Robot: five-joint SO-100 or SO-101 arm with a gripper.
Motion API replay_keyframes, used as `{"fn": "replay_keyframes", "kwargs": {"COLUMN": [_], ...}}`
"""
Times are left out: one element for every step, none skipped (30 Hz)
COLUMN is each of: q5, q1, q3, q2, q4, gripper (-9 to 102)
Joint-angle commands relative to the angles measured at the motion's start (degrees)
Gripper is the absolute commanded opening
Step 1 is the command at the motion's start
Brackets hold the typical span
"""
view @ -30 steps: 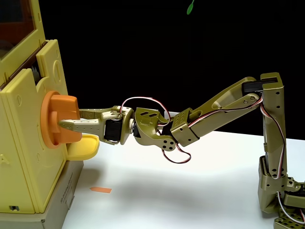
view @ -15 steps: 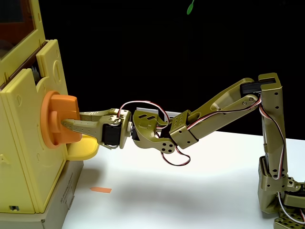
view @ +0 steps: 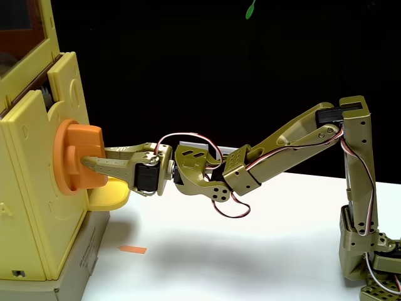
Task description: Turn the button of vending machine.
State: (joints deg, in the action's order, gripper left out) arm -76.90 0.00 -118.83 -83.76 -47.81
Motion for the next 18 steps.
{"fn": "replay_keyframes", "kwargs": {"q5": [1.85, 2.9, 4.31, 5.89, 7.47, 9.58, 11.78, 14.77, 17.75, 21.71, 25.84, 30.23, 34.72, 38.94, 42.71, 47.11, 52.03, 56.95], "q1": [-0.53, -0.53, -0.53, -0.53, -0.53, -0.44, -0.18, 0.0, 0.18, 0.44, 0.79, 1.05, 1.41, 1.67, 1.93, 2.29, 2.64, 2.99], "q3": [2.11, 2.11, 2.11, 2.02, 2.02, 2.02, 1.93, 1.93, 1.85, 1.76, 1.49, 1.32, 1.32, 1.32, 1.32, 1.23, 1.05, 0.97], "q2": [-0.79, -0.97, -1.05, -1.23, -1.49, -1.67, -2.11, -2.55, -2.9, -3.43, -3.96, -4.31, -4.75, -5.01, -5.45, -5.89, -6.15, -6.59], "q4": [-0.62, -0.62, -0.62, -0.62, -0.62, -0.7, -0.7, -0.7, -0.7, -0.7, -0.7, -0.79, -0.79, -0.79, -0.79, -0.7, -0.7, -0.7], "gripper": [-1, -1, -1, -1, -1, -1, -1, -1, -1, -1, -1, -1, -1, -1, -1, -1, -1, -1]}}
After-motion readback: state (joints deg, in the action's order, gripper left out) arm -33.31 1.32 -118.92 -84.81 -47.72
